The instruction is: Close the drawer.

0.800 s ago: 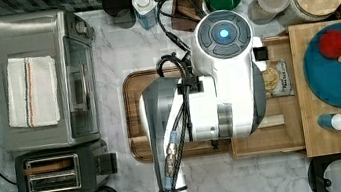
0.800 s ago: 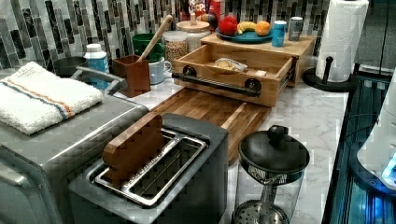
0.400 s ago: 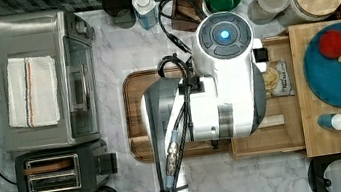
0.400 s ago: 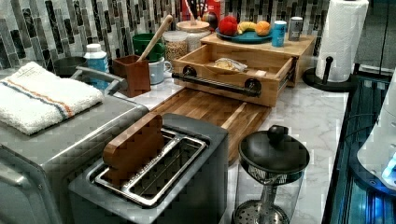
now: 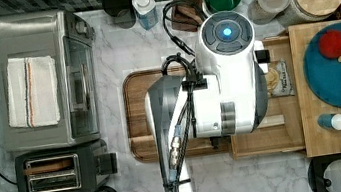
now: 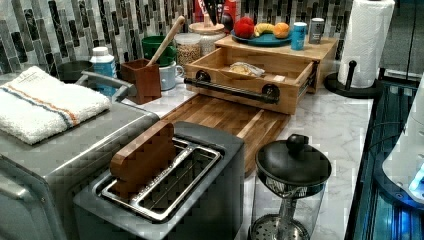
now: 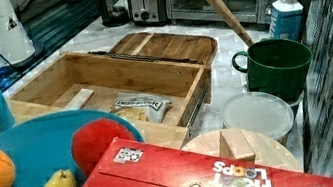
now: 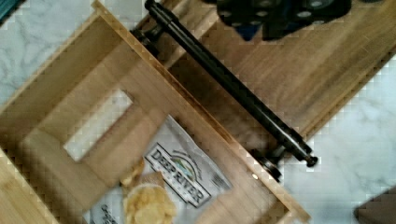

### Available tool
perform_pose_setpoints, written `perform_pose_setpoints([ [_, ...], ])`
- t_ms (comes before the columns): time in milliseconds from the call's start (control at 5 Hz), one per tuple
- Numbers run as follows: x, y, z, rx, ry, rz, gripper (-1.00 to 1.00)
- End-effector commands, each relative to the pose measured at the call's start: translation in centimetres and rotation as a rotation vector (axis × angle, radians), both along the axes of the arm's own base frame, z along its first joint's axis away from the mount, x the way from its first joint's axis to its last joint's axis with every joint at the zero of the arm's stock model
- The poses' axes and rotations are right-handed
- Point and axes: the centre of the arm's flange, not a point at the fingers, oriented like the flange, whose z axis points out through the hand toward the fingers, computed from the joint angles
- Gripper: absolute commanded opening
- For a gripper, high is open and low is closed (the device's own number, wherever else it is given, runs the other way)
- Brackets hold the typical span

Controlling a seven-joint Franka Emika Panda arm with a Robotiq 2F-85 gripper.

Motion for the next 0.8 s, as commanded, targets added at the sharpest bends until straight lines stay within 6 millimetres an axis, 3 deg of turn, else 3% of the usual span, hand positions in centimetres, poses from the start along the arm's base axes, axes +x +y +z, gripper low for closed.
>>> perform_pose_setpoints([
  [200,0.5,7.7,0.4,0.098,-0.037,0.377,1.0],
  [600,-0.4,11.5,-1.4,0.114,-0.013,0.748,1.0],
  [800,0.0,10.5,-2.6,0.16,-0.012,0.855,-1.0],
])
